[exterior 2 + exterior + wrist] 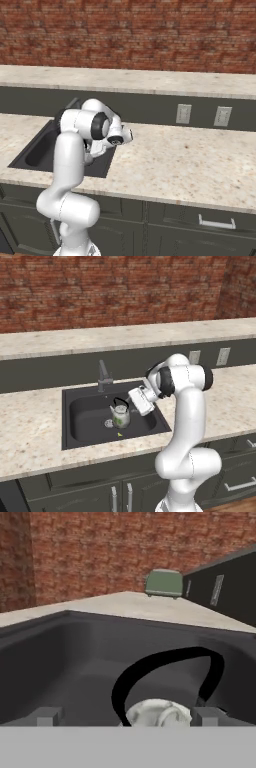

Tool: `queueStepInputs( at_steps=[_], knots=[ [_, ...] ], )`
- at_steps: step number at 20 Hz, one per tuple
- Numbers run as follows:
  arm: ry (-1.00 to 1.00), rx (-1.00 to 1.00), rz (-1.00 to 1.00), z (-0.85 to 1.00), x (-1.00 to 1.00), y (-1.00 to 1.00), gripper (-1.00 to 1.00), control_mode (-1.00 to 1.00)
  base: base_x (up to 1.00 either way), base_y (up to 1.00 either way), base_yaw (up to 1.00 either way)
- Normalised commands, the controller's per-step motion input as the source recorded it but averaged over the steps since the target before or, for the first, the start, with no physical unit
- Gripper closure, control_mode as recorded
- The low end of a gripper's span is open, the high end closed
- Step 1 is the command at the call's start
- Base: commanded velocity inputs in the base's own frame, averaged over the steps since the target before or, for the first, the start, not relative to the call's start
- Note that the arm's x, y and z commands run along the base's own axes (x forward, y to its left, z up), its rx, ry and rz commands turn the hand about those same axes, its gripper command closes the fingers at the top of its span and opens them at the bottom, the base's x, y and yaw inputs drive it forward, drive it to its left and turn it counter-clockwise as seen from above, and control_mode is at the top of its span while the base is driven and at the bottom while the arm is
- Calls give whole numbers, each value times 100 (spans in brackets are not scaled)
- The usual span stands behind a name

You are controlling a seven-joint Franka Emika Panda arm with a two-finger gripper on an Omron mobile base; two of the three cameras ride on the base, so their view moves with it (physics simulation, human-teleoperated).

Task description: Open the cabinet, pick the kettle from the cabinet, and place it in the sink.

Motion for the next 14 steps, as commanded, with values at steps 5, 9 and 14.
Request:
queueStepInputs(
  at_steps=[5,9,14],
  knots=[
    [14,-2,-9,20,-1,-8,-100,-100,0,0,0],
    [12,-7,-7,23,-4,-13,-100,-100,0,0,0],
    [12,-13,-2,23,-6,-10,-100,-100,0,0,0]
  ],
)
